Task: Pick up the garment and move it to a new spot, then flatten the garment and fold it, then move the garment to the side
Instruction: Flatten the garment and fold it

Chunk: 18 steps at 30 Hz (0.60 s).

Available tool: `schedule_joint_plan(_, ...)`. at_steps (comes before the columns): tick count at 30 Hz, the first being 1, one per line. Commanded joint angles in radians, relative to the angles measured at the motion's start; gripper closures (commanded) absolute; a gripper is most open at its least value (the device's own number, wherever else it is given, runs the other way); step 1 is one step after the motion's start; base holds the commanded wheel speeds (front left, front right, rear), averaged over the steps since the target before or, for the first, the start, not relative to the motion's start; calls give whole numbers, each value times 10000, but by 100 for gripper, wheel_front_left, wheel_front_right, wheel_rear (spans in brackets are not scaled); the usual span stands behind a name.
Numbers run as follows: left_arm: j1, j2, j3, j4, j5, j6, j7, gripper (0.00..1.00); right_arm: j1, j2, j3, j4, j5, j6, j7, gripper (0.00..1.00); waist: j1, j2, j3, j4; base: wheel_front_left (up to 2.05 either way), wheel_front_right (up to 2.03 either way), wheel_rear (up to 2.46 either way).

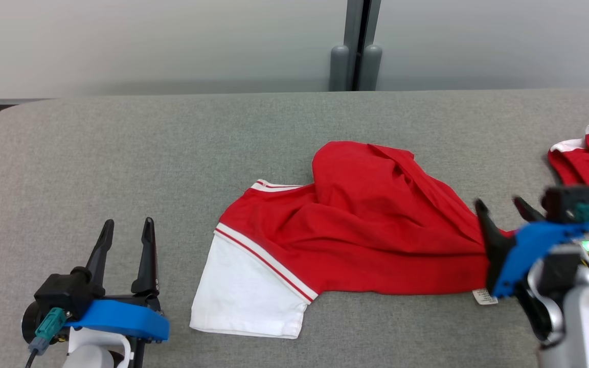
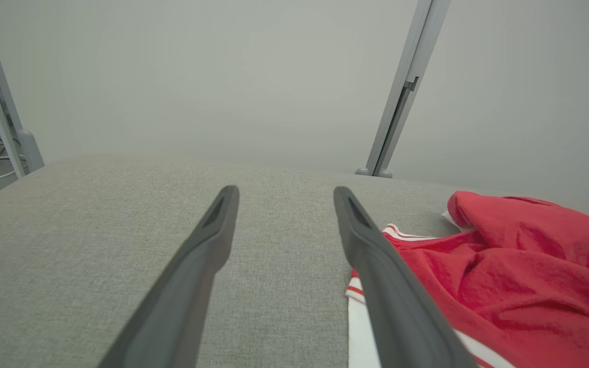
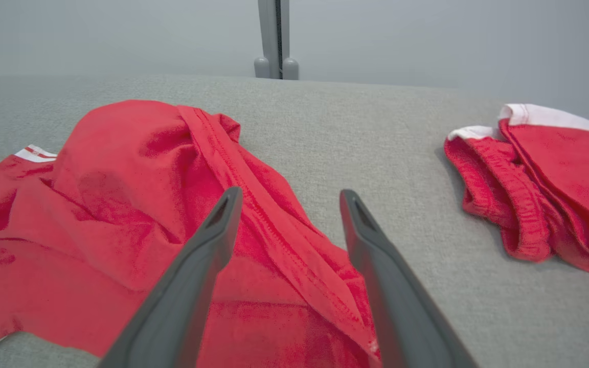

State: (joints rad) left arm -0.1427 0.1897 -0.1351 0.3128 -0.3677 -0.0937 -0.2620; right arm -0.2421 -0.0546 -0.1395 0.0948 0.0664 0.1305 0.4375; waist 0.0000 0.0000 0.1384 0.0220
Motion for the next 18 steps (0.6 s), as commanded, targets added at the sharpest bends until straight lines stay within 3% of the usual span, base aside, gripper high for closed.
schedule_joint_plan(1,-58,17,81,-18,54,-28,-41,0,-317,46,293,-56,-22,5,160,0,0,0,89,53,0,0,0)
schedule_joint_plan(8,-486,-59,33,-82,177,-133,-42,0,-2711,-232,1758,1731,43,4,531,0,0,0,709,445,0,0,0)
schedule_joint_plan(18,-1228,-186,-280,-120,377,-298,-42,0,-5441,-521,2065,5104,-806,4,737,0,0,0,1624,1244,0,0,0)
